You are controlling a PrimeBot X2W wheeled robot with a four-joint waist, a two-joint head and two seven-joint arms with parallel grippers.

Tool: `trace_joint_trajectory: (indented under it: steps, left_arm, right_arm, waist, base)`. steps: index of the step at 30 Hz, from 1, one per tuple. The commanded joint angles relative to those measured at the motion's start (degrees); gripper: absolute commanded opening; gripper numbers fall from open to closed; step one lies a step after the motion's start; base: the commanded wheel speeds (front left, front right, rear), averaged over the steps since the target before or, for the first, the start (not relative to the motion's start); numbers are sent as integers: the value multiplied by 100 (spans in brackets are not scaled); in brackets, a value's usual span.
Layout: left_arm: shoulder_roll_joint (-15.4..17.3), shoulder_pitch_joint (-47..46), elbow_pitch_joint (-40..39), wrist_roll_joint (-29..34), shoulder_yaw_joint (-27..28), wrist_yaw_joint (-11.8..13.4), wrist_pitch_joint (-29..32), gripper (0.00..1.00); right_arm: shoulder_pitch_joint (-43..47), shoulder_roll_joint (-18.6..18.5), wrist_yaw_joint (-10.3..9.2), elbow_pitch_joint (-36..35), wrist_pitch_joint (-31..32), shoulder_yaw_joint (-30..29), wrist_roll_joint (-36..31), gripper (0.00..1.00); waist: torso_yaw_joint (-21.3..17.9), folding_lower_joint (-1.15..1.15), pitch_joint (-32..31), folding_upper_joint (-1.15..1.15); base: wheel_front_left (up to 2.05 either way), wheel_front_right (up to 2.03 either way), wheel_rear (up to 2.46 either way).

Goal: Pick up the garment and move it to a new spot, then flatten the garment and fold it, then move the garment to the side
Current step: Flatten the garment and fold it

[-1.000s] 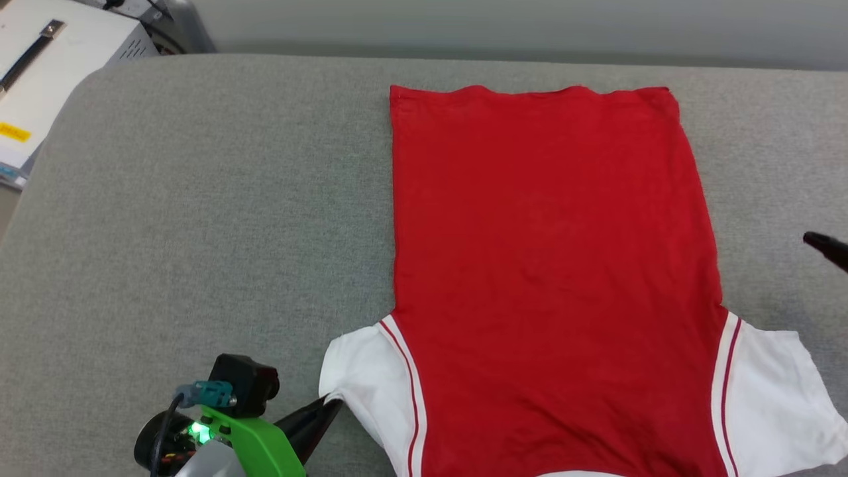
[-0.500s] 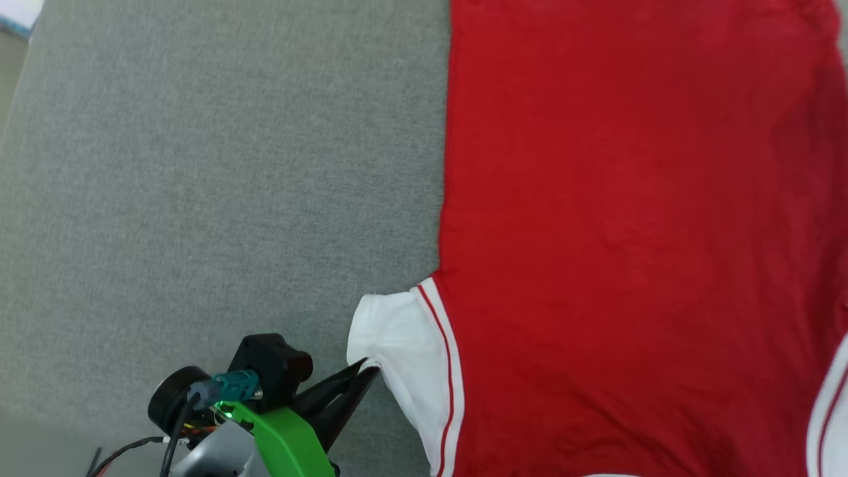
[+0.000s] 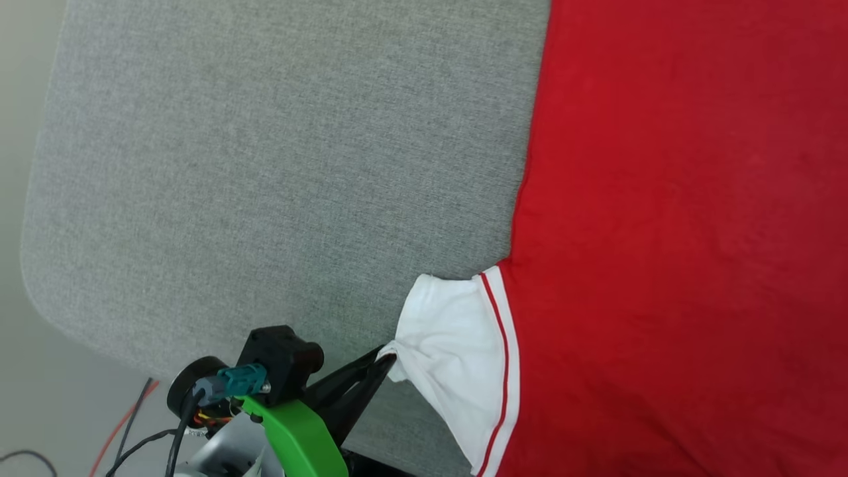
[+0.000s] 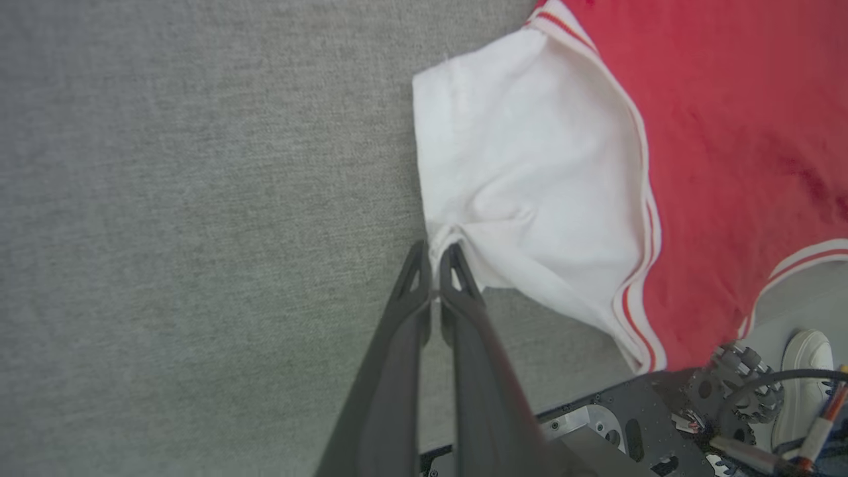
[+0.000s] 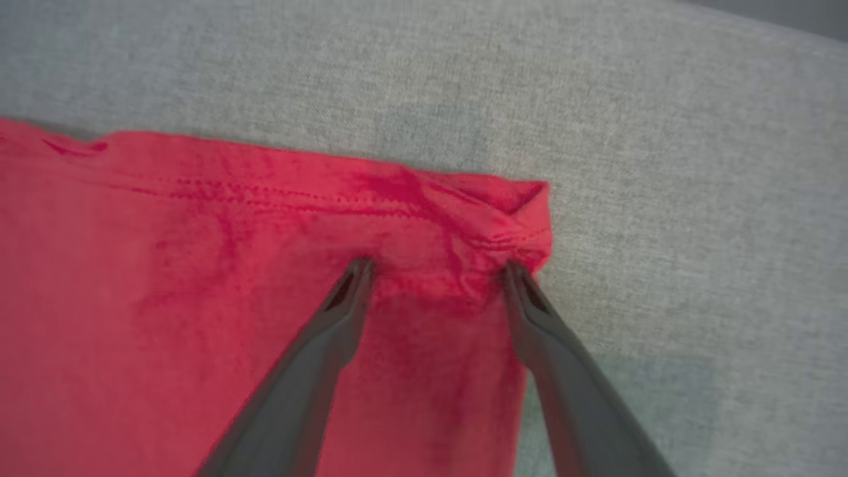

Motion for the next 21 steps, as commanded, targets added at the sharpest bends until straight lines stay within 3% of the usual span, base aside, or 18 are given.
trace_joint_trajectory:
  steps: [1,6,7,8,9,21]
  left_arm:
    - [-38,-80,41,-7,20,-58,-58,0]
    - [-60,-99,97,-22,28,-77,-93,0]
    - [-55,-104,101,-22,33,-75,-94,0]
    - [-53,-107,102,-23,36,-73,-93,0]
    - [-52,-110,102,-25,39,-70,-91,0]
    - [-64,-172,188,-8,31,-79,-88,0]
  right_arm:
    - [32,4,-4,167,-18,18,2,100]
    - [196,-8,-4,385,35,76,141,100]
    - [230,-11,-4,408,83,103,169,38]
    - [251,-13,-4,420,123,122,192,6]
    - [269,-16,-4,423,164,141,219,0]
    - [543,-156,-4,463,-67,370,253,0]
  waist:
    - [179,-1,183,0]
    - [181,-1,194,0]
    - [174,-1,191,0]
    - [167,-1,188,0]
    - [160,-1,185,0]
    - [26,-1,-154,0]
  base:
    - [0,0,0]
    - [0,0,0]
    - [0,0,0]
    - [0,0,0]
    - [0,0,0]
    - [0,0,0]
